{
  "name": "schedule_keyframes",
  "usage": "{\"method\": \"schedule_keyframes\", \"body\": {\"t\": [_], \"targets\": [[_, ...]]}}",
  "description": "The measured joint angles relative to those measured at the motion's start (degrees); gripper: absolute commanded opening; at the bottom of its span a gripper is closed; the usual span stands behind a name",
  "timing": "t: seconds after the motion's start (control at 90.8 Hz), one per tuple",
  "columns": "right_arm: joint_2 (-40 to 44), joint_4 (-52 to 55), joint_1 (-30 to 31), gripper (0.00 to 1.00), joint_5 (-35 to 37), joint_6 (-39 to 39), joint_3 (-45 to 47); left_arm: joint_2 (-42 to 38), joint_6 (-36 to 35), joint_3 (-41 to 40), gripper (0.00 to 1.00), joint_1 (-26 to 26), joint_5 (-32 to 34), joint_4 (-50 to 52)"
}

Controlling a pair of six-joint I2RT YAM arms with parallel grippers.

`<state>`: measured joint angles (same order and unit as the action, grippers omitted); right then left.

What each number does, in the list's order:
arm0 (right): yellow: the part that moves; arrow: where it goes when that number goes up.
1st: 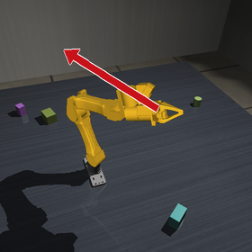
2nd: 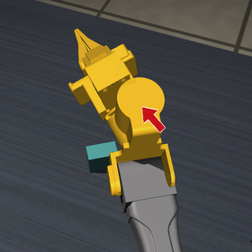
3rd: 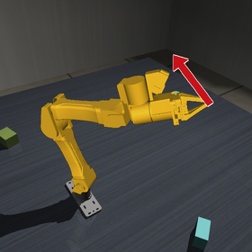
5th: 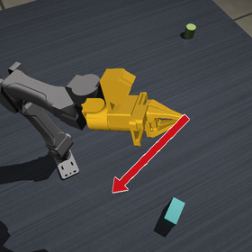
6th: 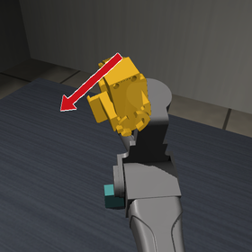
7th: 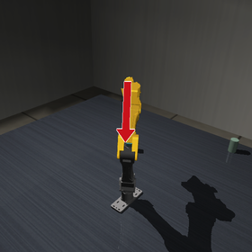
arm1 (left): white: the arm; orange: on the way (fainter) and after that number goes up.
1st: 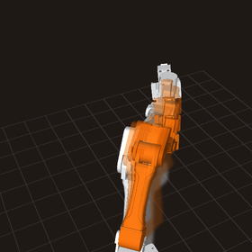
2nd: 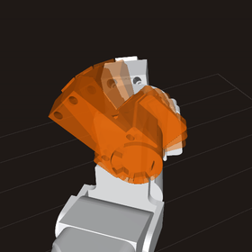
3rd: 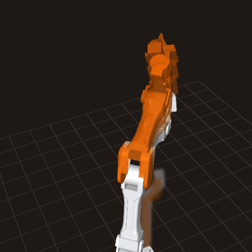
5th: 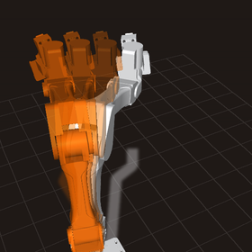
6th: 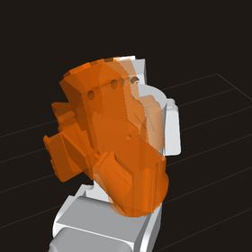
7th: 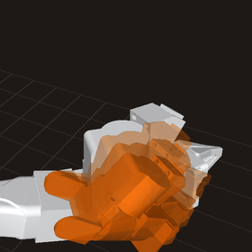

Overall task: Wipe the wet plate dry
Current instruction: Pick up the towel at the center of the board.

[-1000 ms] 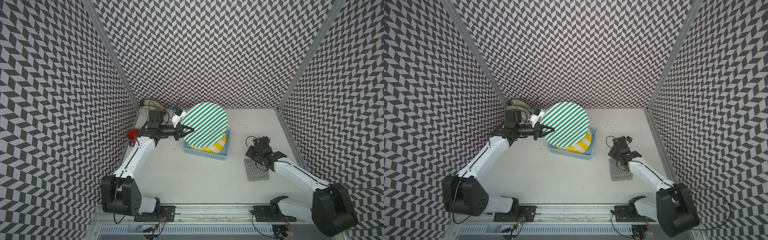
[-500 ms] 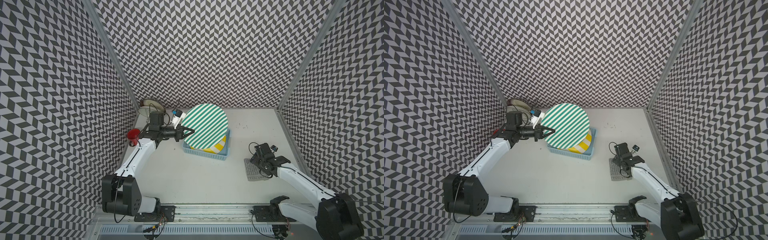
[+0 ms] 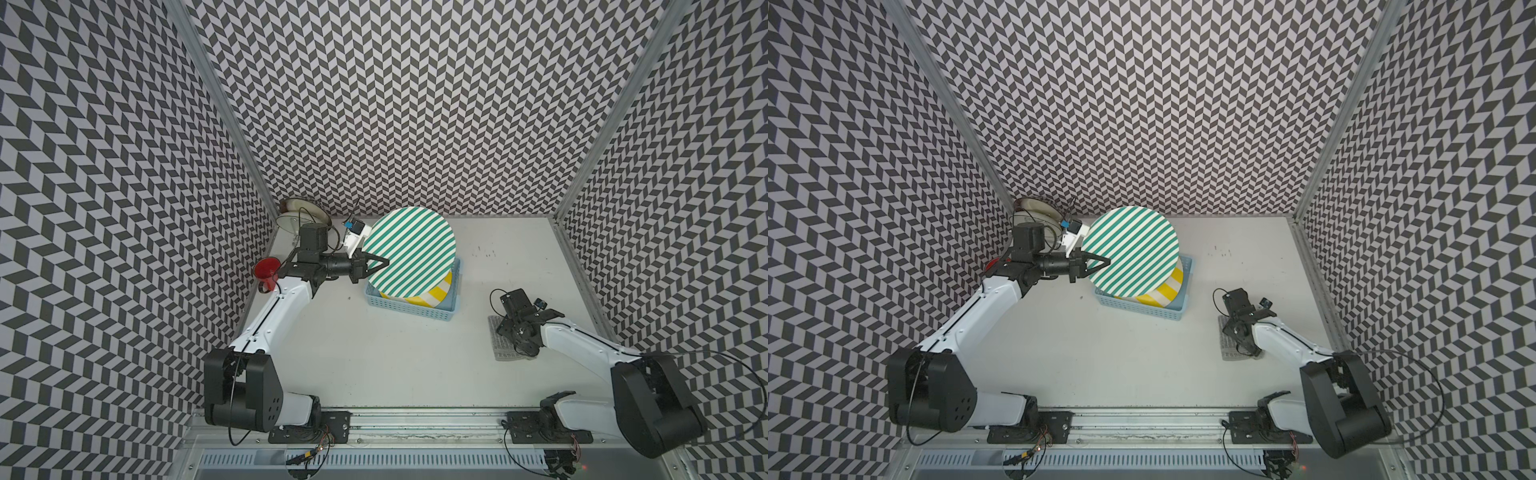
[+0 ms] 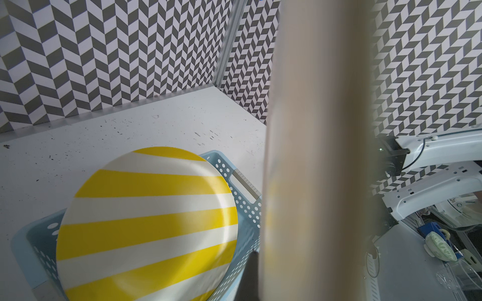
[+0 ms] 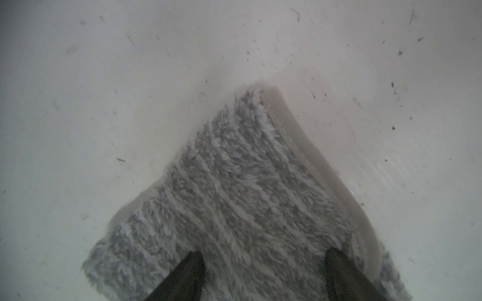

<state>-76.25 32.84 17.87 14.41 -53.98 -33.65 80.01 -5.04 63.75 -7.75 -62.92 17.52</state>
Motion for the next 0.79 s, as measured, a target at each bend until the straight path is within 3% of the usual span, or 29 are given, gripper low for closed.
{"method": "schedule_keyframes", "body": {"t": [0.099,0.253,0.43,0.606,0.793], "targets": [[-1.14,-2.01,-0.02,0.32,0.31,0.44,-0.28,0.00,0.00,0.00,0.00,0.00,0.00,0.00],[-0.37,-7.02,-0.04,0.00,-1.46,0.35,0.70,0.00,0.02,0.00,0.00,0.00,0.02,-0.11],[3.43,-7.61,0.00,0.00,-4.70,2.08,1.03,0.02,1.18,-0.76,0.00,0.00,0.50,-1.60],[15.15,-9.53,0.02,0.00,-6.36,9.44,-0.83,0.15,4.96,-2.69,0.00,-0.04,3.08,-4.26],[23.04,-20.28,0.02,0.00,-11.61,17.62,-6.80,2.03,9.20,-4.31,0.00,-0.26,4.00,-6.49]]}}
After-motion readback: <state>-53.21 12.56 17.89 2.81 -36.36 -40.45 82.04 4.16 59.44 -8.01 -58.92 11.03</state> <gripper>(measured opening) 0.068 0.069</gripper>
